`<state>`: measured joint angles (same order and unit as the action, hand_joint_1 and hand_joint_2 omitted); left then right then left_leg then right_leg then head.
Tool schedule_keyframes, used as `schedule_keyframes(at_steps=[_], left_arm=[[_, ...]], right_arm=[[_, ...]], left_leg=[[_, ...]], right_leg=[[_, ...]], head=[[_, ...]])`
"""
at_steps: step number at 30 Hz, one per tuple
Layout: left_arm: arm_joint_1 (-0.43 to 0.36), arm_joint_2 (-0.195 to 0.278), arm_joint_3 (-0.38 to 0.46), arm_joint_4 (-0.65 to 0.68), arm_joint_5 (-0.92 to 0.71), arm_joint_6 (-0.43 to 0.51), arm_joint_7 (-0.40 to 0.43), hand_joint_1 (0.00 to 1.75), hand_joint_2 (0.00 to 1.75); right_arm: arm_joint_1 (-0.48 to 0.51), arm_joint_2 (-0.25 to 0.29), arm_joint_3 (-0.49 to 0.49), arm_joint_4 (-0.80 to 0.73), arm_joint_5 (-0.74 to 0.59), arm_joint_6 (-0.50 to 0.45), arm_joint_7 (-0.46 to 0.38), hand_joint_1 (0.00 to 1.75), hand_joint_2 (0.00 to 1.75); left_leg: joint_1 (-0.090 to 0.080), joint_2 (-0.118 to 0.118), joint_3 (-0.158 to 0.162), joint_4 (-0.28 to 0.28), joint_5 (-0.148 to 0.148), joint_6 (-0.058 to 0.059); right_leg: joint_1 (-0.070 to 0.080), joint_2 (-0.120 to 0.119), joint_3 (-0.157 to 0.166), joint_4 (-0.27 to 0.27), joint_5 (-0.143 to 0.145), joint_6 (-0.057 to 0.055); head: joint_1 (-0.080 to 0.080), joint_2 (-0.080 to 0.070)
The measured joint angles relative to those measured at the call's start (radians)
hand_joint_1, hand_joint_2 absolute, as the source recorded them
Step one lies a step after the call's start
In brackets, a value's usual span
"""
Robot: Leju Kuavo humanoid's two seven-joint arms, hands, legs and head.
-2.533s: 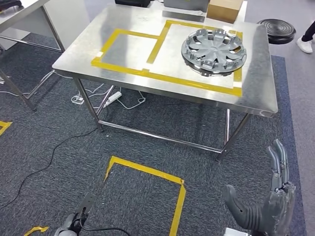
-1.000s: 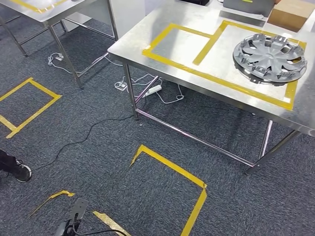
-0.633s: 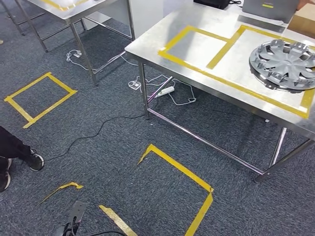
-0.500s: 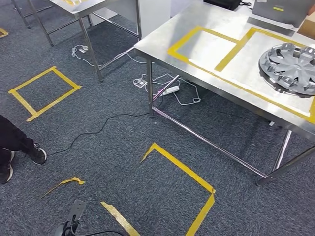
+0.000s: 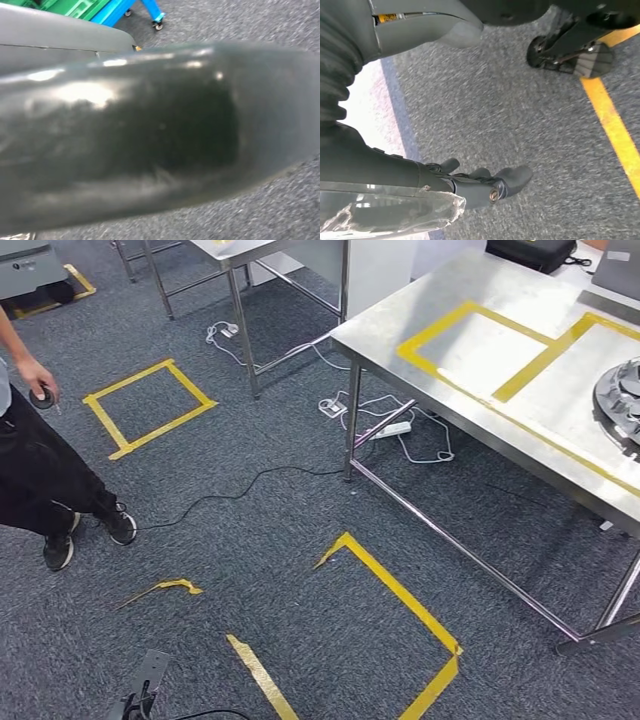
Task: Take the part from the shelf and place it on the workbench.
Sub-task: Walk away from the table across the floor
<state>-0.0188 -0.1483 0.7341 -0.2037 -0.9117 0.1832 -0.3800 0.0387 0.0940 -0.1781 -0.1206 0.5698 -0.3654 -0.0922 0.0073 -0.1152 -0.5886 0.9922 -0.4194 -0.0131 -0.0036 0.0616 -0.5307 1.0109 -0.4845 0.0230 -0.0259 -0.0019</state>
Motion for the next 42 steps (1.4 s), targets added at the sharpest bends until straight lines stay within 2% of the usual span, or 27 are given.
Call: schedule_keyframes(at_steps=[2,4,5,7,8,9,11,13,15,17,18,20,21,22,23,24,26,28,30,31,33,35,36,37,38,40,42], left_arm=[[0.002,0.0,0.0,0.0,0.0,0.0,0.0,0.0,0.0],[-0.001,-0.002,0.0,0.0,0.001,0.001,0.0,0.0,0.0],[-0.003,-0.002,0.0,0.0,0.001,0.001,0.0,0.0,0.0],[-0.003,-0.003,0.001,0.0,0.001,0.003,0.0,0.0,0.0],[-0.001,-0.002,0.001,0.0,0.001,0.003,0.0,0.0,0.0],[0.0,-0.002,0.002,0.0,0.001,0.003,0.0,0.0,0.0],[-0.002,-0.002,0.002,0.0,0.001,0.003,0.0,0.0,0.0],[-0.006,-0.004,0.002,0.0,0.002,0.003,0.0,0.0,0.0],[-0.004,-0.004,0.003,0.0,0.003,0.004,0.0,0.0,0.0],[0.001,-0.004,0.005,0.0,0.004,0.004,-0.001,0.0,0.0],[0.0,-0.004,0.007,0.0,0.005,0.005,-0.001,0.0,0.0],[-0.003,-0.004,0.012,0.0,0.005,0.005,-0.003,0.0,0.0],[-0.003,-0.005,0.014,0.0,0.006,0.005,-0.004,0.0,0.0],[-0.002,-0.006,0.016,0.0,0.006,0.005,-0.005,0.0,0.0],[-0.001,-0.006,0.018,0.0,0.006,0.005,-0.005,0.0,0.0],[0.0,-0.006,0.02,0.0,0.006,0.005,-0.006,0.0,0.0],[0.0,-0.006,0.023,0.0,0.006,0.005,-0.009,0.0,0.0],[-0.002,-0.006,0.025,0.0,0.006,0.005,-0.012,0.0,0.0],[0.0,-0.006,0.026,0.0,0.005,0.005,-0.014,0.0,0.0],[0.002,-0.006,0.027,0.0,0.005,0.005,-0.015,0.0,0.0],[0.003,-0.006,0.028,0.0,0.004,0.005,-0.015,0.0,0.0],[0.0,-0.008,0.029,0.0,0.002,0.005,-0.015,0.0,0.0],[-0.002,-0.008,0.029,0.0,0.002,0.005,-0.015,0.0,0.0],[-0.002,-0.007,0.03,0.0,0.001,0.005,-0.015,0.0,0.0],[0.0,-0.007,0.031,0.0,0.0,0.005,-0.014,0.0,0.0],[0.001,-0.007,0.032,0.0,0.0,0.005,-0.014,0.0,0.0],[-0.002,-0.007,0.033,0.0,0.0,0.005,-0.014,0.0,0.0]], right_arm=[[0.0,0.001,0.0,0.0,0.0,0.0,0.0,0.0,1.75],[0.001,0.001,0.0,0.0,0.001,0.001,0.0,0.0,1.75],[0.001,0.001,0.0,0.0,0.001,0.002,0.002,0.0,1.75],[0.002,0.001,0.001,0.0,0.002,0.004,0.005,0.0,1.75],[0.001,0.001,0.002,0.0,0.002,0.004,0.005,0.0,1.75],[0.0,0.001,0.004,0.0,0.002,0.004,0.005,0.0,1.75],[-0.001,0.001,0.006,0.0,0.002,0.004,0.005,0.0,1.75],[-0.001,0.001,0.007,0.0,0.003,0.005,0.007,0.0,1.75],[-0.002,0.001,0.008,0.0,0.008,0.01,0.009,0.0,1.75],[-0.004,0.001,0.013,0.0,0.015,0.017,0.011,0.0,1.75],[-0.003,0.001,0.015,0.0,0.017,0.02,0.012,0.0,1.75],[-0.001,0.001,0.018,0.0,0.017,0.023,0.014,0.0,1.75],[0.001,0.001,0.02,0.0,0.017,0.024,0.015,0.0,1.75],[0.001,0.001,0.021,0.0,0.018,0.026,0.016,0.0,1.75],[0.001,0.001,0.023,0.0,0.018,0.028,0.017,0.0,1.75],[0.001,0.001,0.023,0.0,0.018,0.031,0.017,0.0,1.75],[0.0,0.001,0.025,0.0,0.018,0.036,0.017,0.0,1.75],[-0.002,0.001,0.029,0.0,0.019,0.038,0.018,0.0,1.75],[-0.004,0.001,0.035,-0.001,0.019,0.04,0.02,0.0,1.75],[-0.005,0.001,0.036,-0.002,0.019,0.04,0.021,0.0,1.75],[-0.004,0.001,0.039,-0.003,0.02,0.041,0.022,0.0,1.75],[-0.002,0.001,0.04,-0.003,0.02,0.041,0.022,0.0,1.75],[-0.001,0.001,0.041,-0.003,0.02,0.041,0.023,0.0,1.75],[0.0,0.001,0.041,-0.003,0.021,0.042,0.023,0.0,1.75],[0.0,0.001,0.041,-0.003,0.023,0.042,0.024,0.0,1.75],[-0.002,0.001,0.043,-0.004,0.029,0.042,0.025,0.0,1.75],[-0.003,0.001,0.045,-0.004,0.033,0.042,0.026,0.0,1.75]], left_leg=[[-0.002,0.027,-0.016,0.028,-0.022,-0.011],[-0.004,0.077,-0.062,0.129,-0.083,-0.019],[-0.003,0.091,-0.092,0.197,-0.115,-0.023],[0.0,0.101,-0.123,0.273,-0.134,-0.028],[0.001,0.105,-0.113,0.258,-0.117,-0.03],[0.003,0.112,-0.085,0.208,-0.086,-0.03],[0.001,0.155,-0.014,0.074,-0.031,-0.029],[-0.003,0.182,0.018,0.006,-0.016,-0.02],[-0.005,0.167,0.015,0.0,-0.017,-0.006],[-0.003,0.148,0.014,-0.002,-0.014,0.007],[-0.001,0.138,0.013,-0.003,-0.012,0.014],[-0.001,0.115,0.011,-0.003,-0.01,0.023],[-0.001,0.103,0.011,-0.002,-0.009,0.025],[-0.001,0.09,0.01,-0.002,-0.009,0.025],[-0.001,0.077,0.011,-0.002,-0.008,0.025],[0.0,0.063,0.012,-0.001,-0.007,0.023],[0.001,0.036,0.011,0.001,-0.005,0.017],[0.001,0.016,0.003,0.005,-0.001,0.007],[0.005,-0.002,-0.006,0.003,0.007,-0.007],[0.006,0.0,-0.01,0.004,0.007,-0.013],[0.004,0.038,-0.033,0.048,-0.023,-0.022],[0.002,0.087,-0.088,0.17,-0.091,-0.026],[0.002,0.096,-0.116,0.235,-0.119,-0.027],[0.002,0.101,-0.133,0.279,-0.131,-0.027],[0.002,0.102,-0.134,0.287,-0.125,-0.026],[0.001,0.117,-0.08,0.194,-0.069,-0.021],[-0.006,0.161,-0.012,0.064,-0.024,-0.015]], right_leg=[[-0.003,-0.022,0.002,-0.008,0.007,-0.012],[-0.003,-0.049,0.003,-0.014,0.01,-0.021],[-0.002,-0.063,0.003,-0.014,0.01,-0.023],[-0.002,-0.09,0.003,-0.013,0.009,-0.023],[-0.002,-0.102,0.003,-0.013,0.008,-0.022],[-0.003,-0.114,0.005,-0.013,0.007,-0.02],[0.001,-0.134,0.008,-0.01,0.001,-0.012],[0.009,-0.154,0.009,-0.007,-0.005,-0.001],[0.011,-0.171,0.013,-0.007,-0.008,0.006],[0.006,-0.144,0.004,0.018,-0.031,0.014],[0.004,-0.118,-0.013,0.058,-0.057,0.017],[0.002,-0.071,-0.075,0.198,-0.127,0.02],[0.002,-0.064,-0.106,0.262,-0.15,0.02],[0.002,-0.062,-0.126,0.297,-0.154,0.02],[0.001,-0.06,-0.125,0.288,-0.136,0.019],[0.0,-0.057,-0.105,0.241,-0.1,0.018],[-0.007,-0.022,-0.042,0.099,-0.03,0.019],[-0.012,0.011,-0.007,0.02,-0.009,0.021],[-0.01,0.005,-0.004,0.012,-0.009,0.014],[-0.009,-0.005,-0.003,0.011,-0.005,0.007],[-0.009,-0.028,-0.004,0.008,0.001,-0.006],[-0.005,-0.055,-0.006,0.007,0.002,-0.013],[-0.003,-0.069,-0.007,0.007,0.002,-0.014],[-0.001,-0.084,-0.007,0.007,0.001,-0.015],[0.0,-0.096,-0.007,0.007,0.001,-0.015],[0.0,-0.119,-0.005,0.007,0.0,-0.014],[0.006,-0.139,-0.004,0.01,-0.005,-0.007]], head=[[-0.004,0.0],[-0.009,0.0],[-0.01,0.0],[-0.01,0.0],[-0.01,0.0],[-0.01,0.0],[-0.012,0.0],[-0.011,0.0],[-0.008,0.0],[-0.006,0.0],[-0.005,0.0],[-0.002,0.0],[-0.001,0.0],[-0.001,0.0],[-0.001,0.0],[-0.001,0.0],[0.0,0.0],[-0.001,0.0],[-0.002,0.0],[-0.001,0.0],[-0.006,0.0],[-0.011,0.0],[-0.011,0.0],[-0.011,0.0],[-0.011,0.0],[-0.011,0.0],[-0.011,0.0]])
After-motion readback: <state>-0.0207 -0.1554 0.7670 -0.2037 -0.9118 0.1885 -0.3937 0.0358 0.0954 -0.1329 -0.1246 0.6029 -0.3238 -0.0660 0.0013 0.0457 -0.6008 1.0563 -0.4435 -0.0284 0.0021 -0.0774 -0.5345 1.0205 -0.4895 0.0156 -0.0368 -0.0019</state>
